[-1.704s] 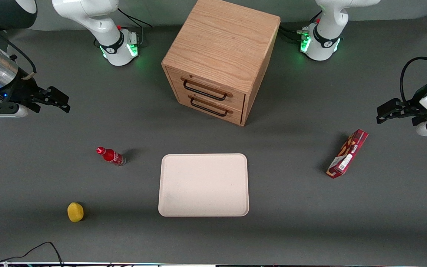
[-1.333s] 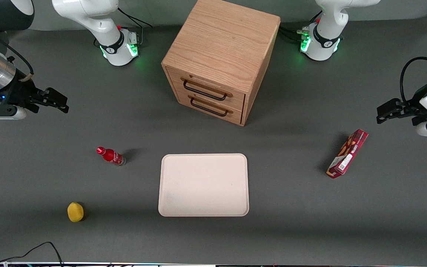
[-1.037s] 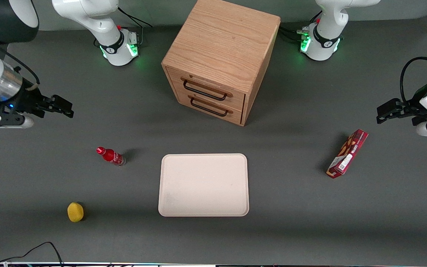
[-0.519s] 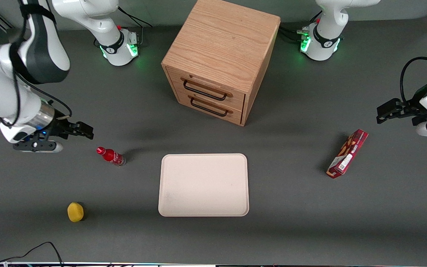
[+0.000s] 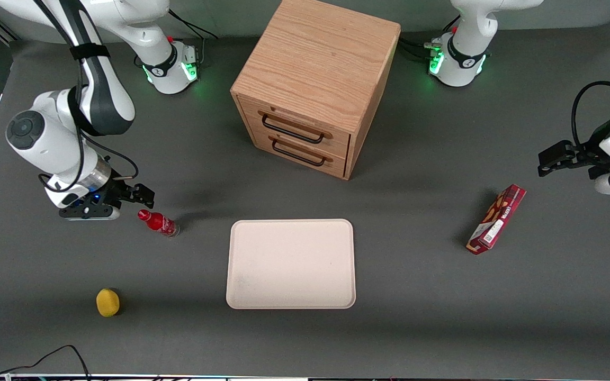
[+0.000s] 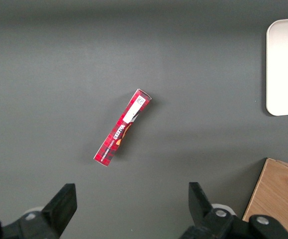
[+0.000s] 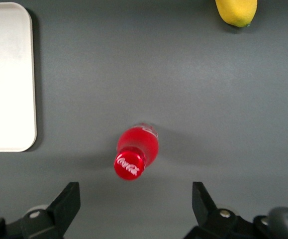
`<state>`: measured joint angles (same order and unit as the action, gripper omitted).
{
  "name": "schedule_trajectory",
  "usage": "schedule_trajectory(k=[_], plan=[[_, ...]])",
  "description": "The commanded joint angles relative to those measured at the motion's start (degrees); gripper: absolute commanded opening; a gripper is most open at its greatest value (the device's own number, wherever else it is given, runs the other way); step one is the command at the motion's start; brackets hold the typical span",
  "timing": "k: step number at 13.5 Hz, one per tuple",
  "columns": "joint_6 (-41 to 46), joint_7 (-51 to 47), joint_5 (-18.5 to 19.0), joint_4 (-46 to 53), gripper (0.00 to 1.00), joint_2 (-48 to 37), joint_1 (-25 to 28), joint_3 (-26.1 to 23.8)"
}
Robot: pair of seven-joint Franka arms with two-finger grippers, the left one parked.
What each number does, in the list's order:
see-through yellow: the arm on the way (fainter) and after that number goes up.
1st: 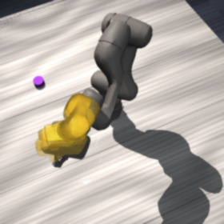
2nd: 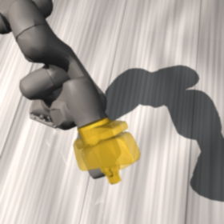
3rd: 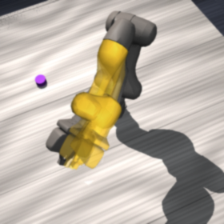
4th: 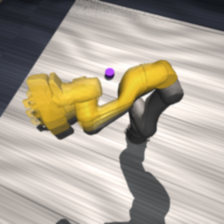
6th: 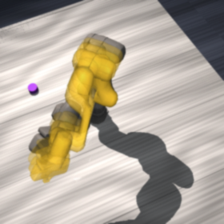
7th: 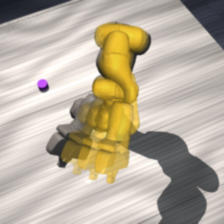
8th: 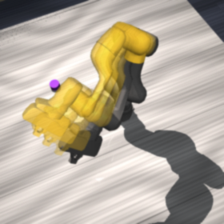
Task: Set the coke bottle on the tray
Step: 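Move the open right gripper down toward the red Coca-Cola bottle, then close the right gripper around the red Coca-Cola bottle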
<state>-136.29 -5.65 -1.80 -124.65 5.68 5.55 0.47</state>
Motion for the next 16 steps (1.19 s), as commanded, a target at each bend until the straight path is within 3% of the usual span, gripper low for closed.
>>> schedule_trajectory(k=[1, 4, 5, 6, 8, 9, 12, 14, 16], plan=[[-3.6, 1.3, -1.4, 0.0, 1.0, 1.9, -0.1, -0.4], [-6.0, 1.3, -1.4, -0.1, 0.94, 3.8, 0.0, -0.4], [-6.4, 1.3, -1.4, -0.1, 0.82, 4.2, 0.2, -0.4], [-6.4, 1.3, -1.4, -0.2, 0.61, 4.2, 0.2, -0.4], [-6.3, 1.3, -1.4, -0.3, 0.05, 4.0, 0.2, -0.4], [-6.1, 1.3, -1.3, -0.3, 0.0, 3.9, 0.2, -0.4], [-4.1, 1.2, -1.4, 0.1, 0.0, 2.2, 0.2, -1.0], [4.1, 1.3, -1.3, 2.8, 0.0, -1.4, -0.4, -0.9], [17.6, 1.3, -1.3, 10.4, 0.0, -3.7, -0.7, -0.8]])
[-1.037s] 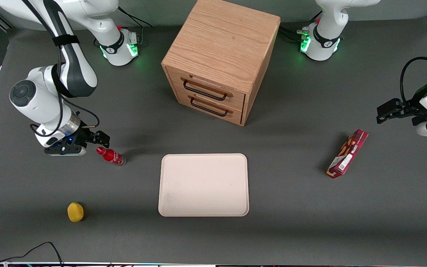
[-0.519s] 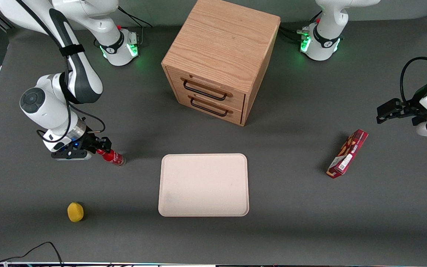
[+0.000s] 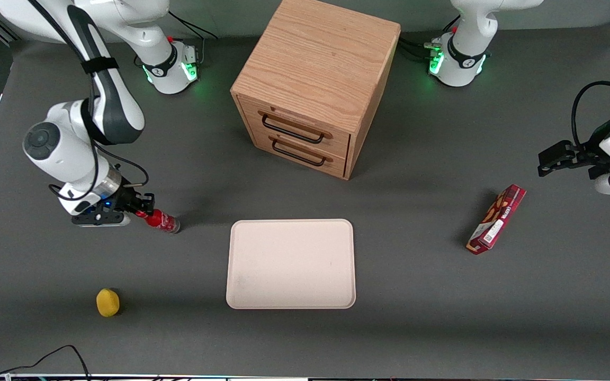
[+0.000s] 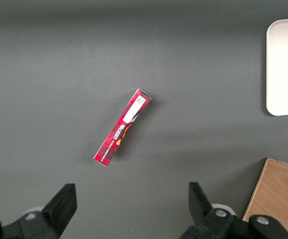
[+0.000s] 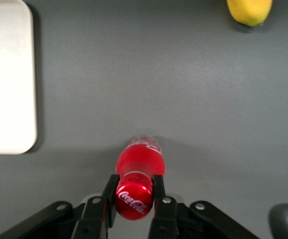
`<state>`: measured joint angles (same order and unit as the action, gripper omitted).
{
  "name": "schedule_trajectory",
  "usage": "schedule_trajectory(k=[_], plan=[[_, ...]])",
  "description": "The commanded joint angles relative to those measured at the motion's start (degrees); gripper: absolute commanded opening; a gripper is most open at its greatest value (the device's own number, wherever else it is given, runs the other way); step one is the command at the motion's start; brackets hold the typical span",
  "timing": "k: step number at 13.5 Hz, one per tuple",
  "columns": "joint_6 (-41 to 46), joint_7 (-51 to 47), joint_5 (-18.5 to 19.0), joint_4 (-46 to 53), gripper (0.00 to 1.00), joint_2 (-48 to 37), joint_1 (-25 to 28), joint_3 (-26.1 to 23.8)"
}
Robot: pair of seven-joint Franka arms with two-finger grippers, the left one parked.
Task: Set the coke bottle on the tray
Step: 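Lift the bottle with the right gripper off the table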
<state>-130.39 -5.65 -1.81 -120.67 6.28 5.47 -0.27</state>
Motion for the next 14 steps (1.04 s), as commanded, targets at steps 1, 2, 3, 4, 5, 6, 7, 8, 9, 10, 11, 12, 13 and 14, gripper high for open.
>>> schedule_trajectory(k=[1, 2, 3, 4, 5, 6, 7, 8, 9, 10, 11, 12, 13, 14], plan=[[19.6, 1.3, -1.3, 12.3, 0.0, -4.3, -0.8, 0.2], [27.0, 1.3, -1.3, 18.7, 0.0, -4.0, -1.0, 0.4], [33.7, 1.6, -1.1, 25.1, 0.0, -3.3, -1.6, 0.6], [39.1, 1.4, -0.9, 30.7, 0.0, -2.7, -2.2, 0.6], [43.6, 1.3, -0.7, 36.3, 0.0, -1.3, -2.3, 0.6], [48.3, 1.3, -0.6, 42.4, 0.0, 1.6, -2.2, 0.6], [51.5, 1.2, -0.6, 48.7, 0.0, 5.6, -2.0, 0.6], [53.7, 0.0, -0.5, 54.6, 0.0, 10.2, -1.5, 0.7], [53.9, -2.6, -0.5, 58.8, 0.0, 14.3, -1.2, 0.5], [53.8, -5.7, -0.4, 62.3, 0.0, 18.5, 1.4, 0.5], [53.1, -8.2, 0.0, 65.7, 0.0, 22.1, 4.5, 1.0], [51.0, -11.0, 0.0, 68.7, 0.0, 26.3, 6.8, 1.8], [48.0, -14.4, 0.0, 69.9, 0.0, 28.9, 9.4, 2.4], [43.3, -16.8, 0.0, 69.8, 0.0, 30.7, 11.3, 3.1]])
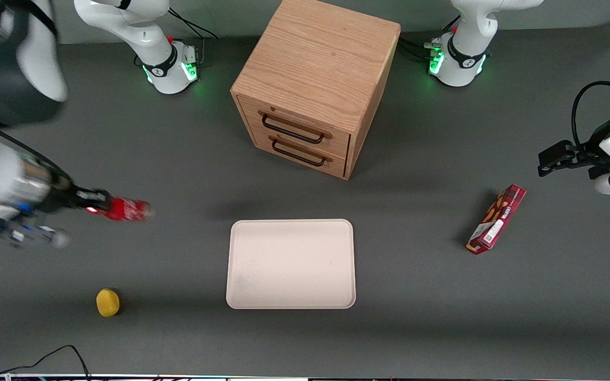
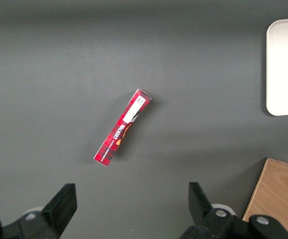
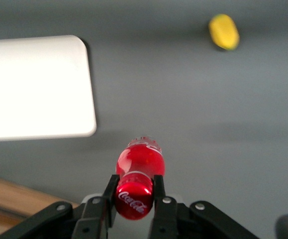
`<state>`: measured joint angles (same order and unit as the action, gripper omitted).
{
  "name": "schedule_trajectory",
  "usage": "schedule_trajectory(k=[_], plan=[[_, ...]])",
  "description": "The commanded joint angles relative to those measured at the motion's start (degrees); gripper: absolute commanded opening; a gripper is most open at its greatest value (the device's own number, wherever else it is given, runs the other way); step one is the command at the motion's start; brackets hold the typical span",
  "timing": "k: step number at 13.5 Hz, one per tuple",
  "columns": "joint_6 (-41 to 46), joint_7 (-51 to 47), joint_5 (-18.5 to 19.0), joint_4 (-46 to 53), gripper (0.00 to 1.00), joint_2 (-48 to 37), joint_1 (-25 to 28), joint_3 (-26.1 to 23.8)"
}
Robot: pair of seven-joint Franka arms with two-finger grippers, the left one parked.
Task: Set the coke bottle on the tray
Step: 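Lift the bottle with the right gripper off the table, then carry the bottle with the right gripper over the tray's corner, then lower the bottle onto the tray and open the right gripper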
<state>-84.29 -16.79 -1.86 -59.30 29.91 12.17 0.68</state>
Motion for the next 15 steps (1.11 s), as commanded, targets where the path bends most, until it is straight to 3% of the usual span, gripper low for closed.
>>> schedule_trajectory(k=[1, 6, 15], plan=[[-6.7, -7.8, 0.0, 8.4, 0.0, 9.2, 6.3, 2.5], [-24.4, -15.2, 0.1, 8.3, 0.0, 18.7, 10.6, 2.8], [-30.1, -15.8, 0.3, 6.6, 0.0, 23.3, 12.9, 3.9]])
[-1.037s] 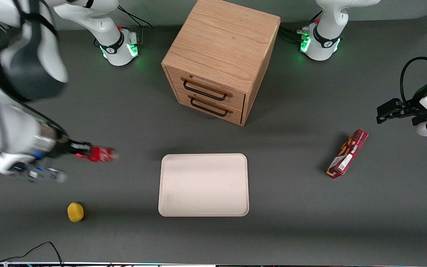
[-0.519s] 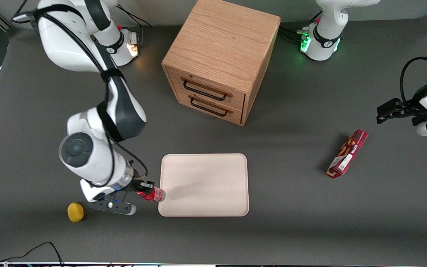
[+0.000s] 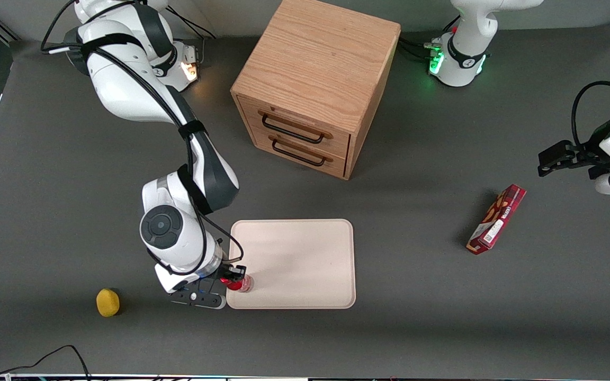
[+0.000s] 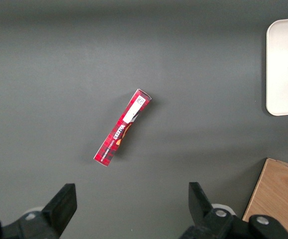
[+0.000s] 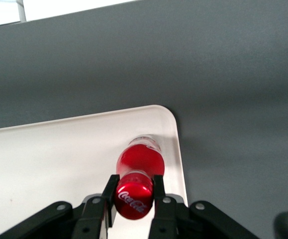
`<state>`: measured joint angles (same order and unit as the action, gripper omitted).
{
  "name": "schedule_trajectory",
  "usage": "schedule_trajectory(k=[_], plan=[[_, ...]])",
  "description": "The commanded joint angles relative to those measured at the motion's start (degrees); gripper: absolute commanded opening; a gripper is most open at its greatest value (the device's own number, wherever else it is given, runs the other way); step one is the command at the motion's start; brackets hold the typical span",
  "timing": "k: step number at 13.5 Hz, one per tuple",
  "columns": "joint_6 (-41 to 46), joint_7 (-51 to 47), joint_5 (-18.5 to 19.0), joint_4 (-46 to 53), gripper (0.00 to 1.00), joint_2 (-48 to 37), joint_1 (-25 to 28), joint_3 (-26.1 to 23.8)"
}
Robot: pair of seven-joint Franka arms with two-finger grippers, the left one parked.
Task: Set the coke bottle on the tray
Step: 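Lower the bottle onto the tray and open the right gripper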
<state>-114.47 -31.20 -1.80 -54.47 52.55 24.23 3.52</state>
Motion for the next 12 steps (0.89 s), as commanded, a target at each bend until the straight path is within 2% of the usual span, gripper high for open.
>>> schedule_trajectory(k=[1, 2, 3, 4, 6, 8, 10, 12], plan=[[0.1, -1.5, 0.5, 1.4, 0.07, 0.7, 1.0, 1.1], [0.1, -1.5, 0.5, 1.2, 0.3, 0.7, 1.4, 1.1], [0.1, -1.5, 0.6, 1.2, 0.59, 0.7, 1.4, 1.1], [0.1, -1.4, 0.6, 1.2, 1.0, 0.7, 1.4, 1.1], [0.4, -1.3, 1.3, 1.2, 1.0, -0.3, 1.1, 1.1], [6.6, -0.5, 1.4, -2.5, 1.0, -4.9, 0.5, 1.1], [8.5, 1.6, 1.3, -12.4, 1.0, -14.0, -0.8, 0.7], [8.3, 5.5, 0.8, -27.4, 1.0, -27.6, -3.4, 0.4]])
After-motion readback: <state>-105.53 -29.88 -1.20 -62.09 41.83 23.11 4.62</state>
